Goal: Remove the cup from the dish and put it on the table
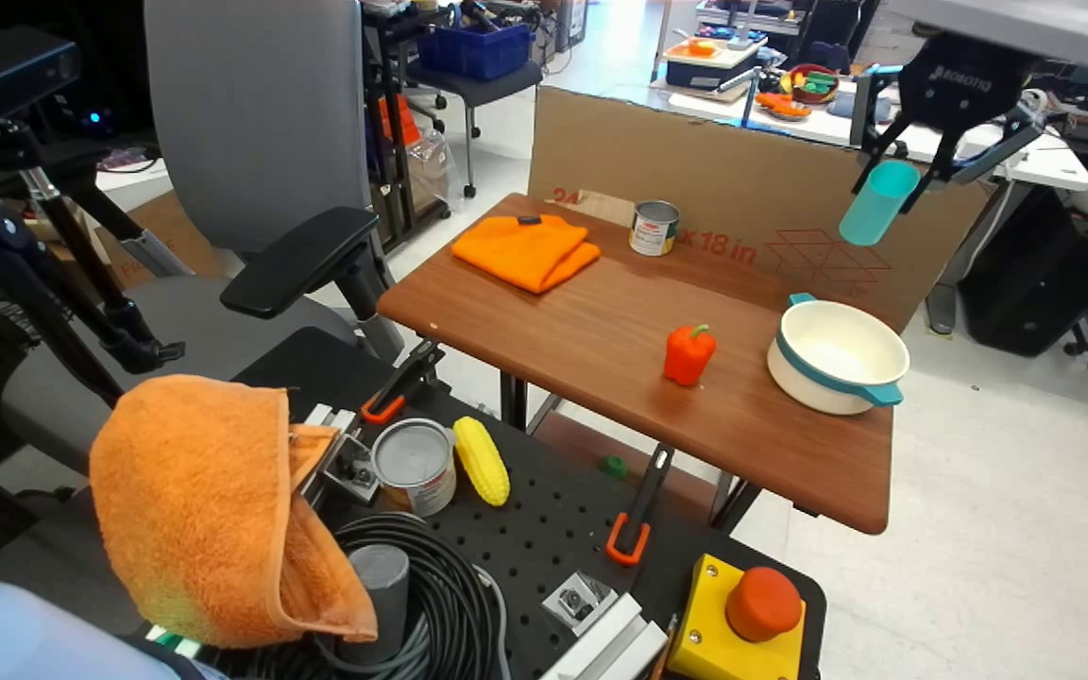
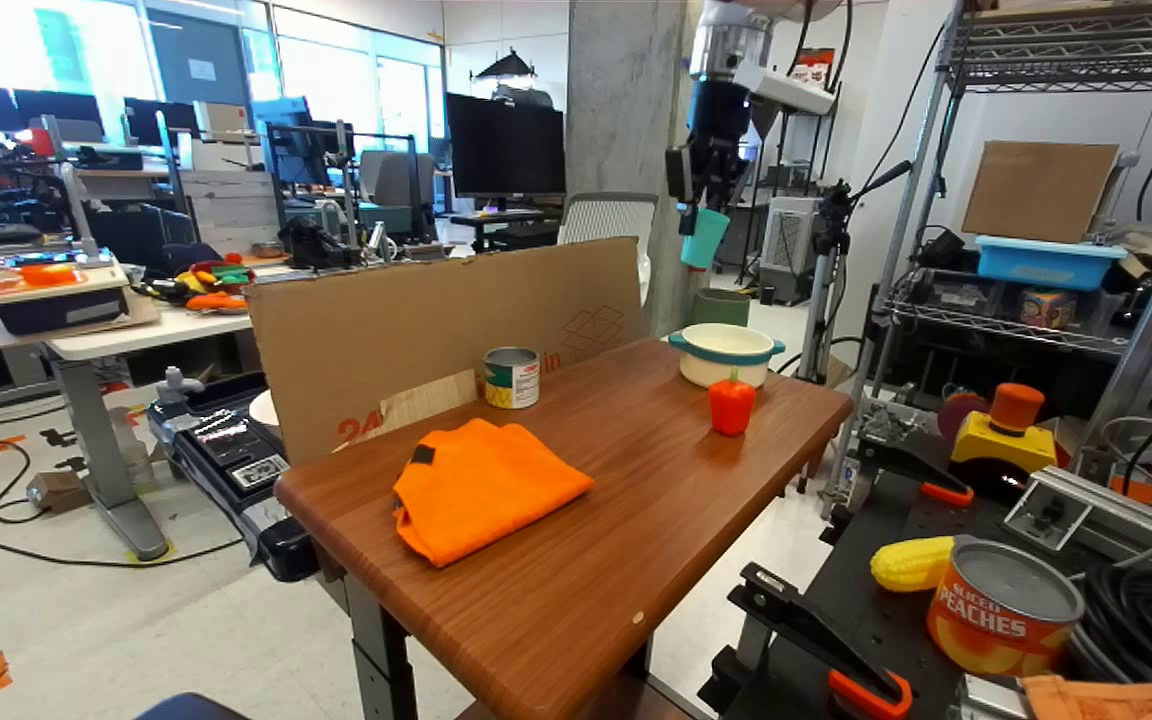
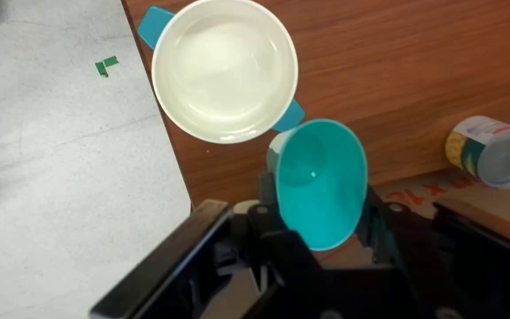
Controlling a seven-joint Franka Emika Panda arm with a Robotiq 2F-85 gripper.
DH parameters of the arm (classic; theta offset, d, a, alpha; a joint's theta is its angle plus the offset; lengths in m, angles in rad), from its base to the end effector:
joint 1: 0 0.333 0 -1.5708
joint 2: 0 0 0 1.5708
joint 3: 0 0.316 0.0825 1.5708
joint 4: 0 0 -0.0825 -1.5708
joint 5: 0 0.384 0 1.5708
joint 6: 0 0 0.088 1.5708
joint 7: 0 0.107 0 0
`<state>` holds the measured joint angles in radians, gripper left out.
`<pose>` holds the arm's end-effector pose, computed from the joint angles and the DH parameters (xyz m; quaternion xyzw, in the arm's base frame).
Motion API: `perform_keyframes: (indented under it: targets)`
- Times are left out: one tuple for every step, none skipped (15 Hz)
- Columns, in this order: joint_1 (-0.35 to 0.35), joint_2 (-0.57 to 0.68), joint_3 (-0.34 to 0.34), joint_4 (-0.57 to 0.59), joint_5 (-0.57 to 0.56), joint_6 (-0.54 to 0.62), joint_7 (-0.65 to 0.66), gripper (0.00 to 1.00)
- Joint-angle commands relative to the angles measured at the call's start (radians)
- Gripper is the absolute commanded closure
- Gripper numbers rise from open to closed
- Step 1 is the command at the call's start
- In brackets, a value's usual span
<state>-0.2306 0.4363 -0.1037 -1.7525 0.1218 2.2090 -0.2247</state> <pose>0.6261 -0.2068 0.3255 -0.9959 0.0853 -0.0189 0.0232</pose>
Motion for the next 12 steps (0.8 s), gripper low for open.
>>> perform_keyframes:
  targets:
    - [-0.004,-0.022,0.017,0.02,0.035,0.023,0.008,0.83]
    - [-0.002,-0.006,0.016,0.039,0.033,0.035,0.008,0.83]
    - [-0.004,0.023,0.017,0.071,0.037,0.041,0.005,0.83]
    - [-0.01,0.049,0.021,0.1,0.044,0.027,-0.003,0.83]
    - [-0.015,0.072,0.025,0.122,0.051,0.027,-0.011,0.83]
    - [-0.018,0.101,0.029,0.15,0.054,0.021,-0.015,0.83]
    - [-0.02,0.128,0.031,0.175,0.052,0.019,-0.014,0.83]
    - [-0.02,0.159,0.034,0.205,0.05,0.016,-0.012,0.83]
    - [-0.02,0.186,0.035,0.234,0.045,0.012,-0.006,0.83]
    - [-0.016,0.217,0.034,0.268,0.036,0.01,0.005,0.83]
    - [-0.014,0.246,0.034,0.302,0.031,0.007,0.013,0.83]
    - [-0.013,0.278,0.035,0.337,0.026,-0.002,0.02,0.83]
